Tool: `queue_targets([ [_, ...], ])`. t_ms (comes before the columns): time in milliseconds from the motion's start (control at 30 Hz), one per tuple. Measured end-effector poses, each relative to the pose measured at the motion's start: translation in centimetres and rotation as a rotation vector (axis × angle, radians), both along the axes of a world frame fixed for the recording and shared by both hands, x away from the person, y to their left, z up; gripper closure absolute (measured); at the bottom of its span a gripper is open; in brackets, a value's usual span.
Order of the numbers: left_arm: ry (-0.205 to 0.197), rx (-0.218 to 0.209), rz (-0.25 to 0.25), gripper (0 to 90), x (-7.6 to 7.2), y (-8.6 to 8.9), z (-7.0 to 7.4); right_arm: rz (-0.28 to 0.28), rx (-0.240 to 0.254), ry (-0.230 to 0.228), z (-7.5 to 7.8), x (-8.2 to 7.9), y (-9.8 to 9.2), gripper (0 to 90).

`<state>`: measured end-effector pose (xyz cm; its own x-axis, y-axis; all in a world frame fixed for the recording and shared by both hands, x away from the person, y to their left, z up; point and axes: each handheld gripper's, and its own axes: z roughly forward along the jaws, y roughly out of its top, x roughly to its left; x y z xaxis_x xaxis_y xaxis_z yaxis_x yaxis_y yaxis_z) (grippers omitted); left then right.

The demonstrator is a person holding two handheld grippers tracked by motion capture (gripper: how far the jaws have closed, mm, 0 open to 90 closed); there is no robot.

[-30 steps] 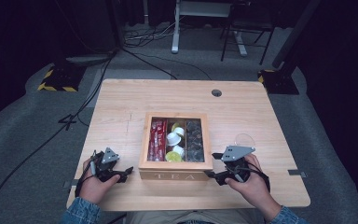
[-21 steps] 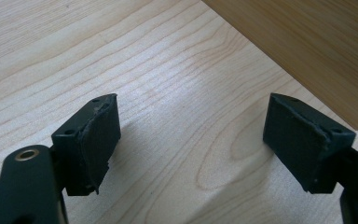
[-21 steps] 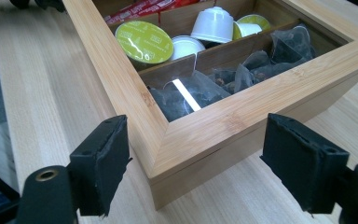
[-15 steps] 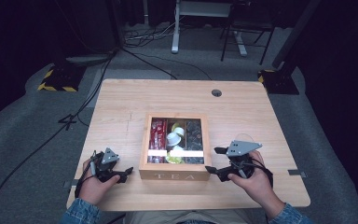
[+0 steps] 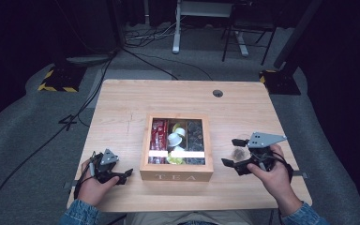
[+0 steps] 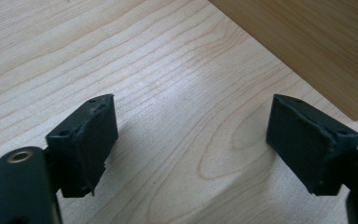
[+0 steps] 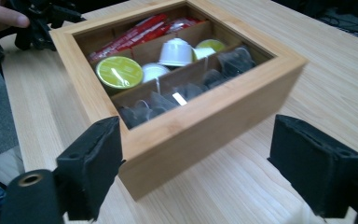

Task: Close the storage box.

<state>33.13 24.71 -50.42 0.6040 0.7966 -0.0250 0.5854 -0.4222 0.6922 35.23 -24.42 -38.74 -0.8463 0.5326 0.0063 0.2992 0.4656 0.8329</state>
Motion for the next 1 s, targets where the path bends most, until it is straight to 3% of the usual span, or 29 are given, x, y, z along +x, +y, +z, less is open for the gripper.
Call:
queue_targets([
  [233,-0.003,0.007,-0.011,15.4,0.1,0.2,0.0,-0.080,0.008,0.019,0.6,0.3,-3.5,15.8],
  [367,-0.003,0.003,-0.007,15.4,0.1,0.4,0.0,-0.101,-0.038,0.025,0.6,0.3,-5.4,15.9],
  [567,0.001,0.001,-0.003,15.4,0.1,0.5,0.0,-0.175,-0.042,0.048,0.1,0.7,-8.5,15.9],
  [933,0.000,0.003,-0.016,15.2,0.1,0.8,0.0,-0.254,-0.078,0.130,-2.8,1.7,-12.6,16.9],
  [1000,-0.001,0.002,-0.015,15.1,0.1,0.8,0.0,-0.275,-0.065,0.146,-3.6,1.8,-13.1,17.0],
])
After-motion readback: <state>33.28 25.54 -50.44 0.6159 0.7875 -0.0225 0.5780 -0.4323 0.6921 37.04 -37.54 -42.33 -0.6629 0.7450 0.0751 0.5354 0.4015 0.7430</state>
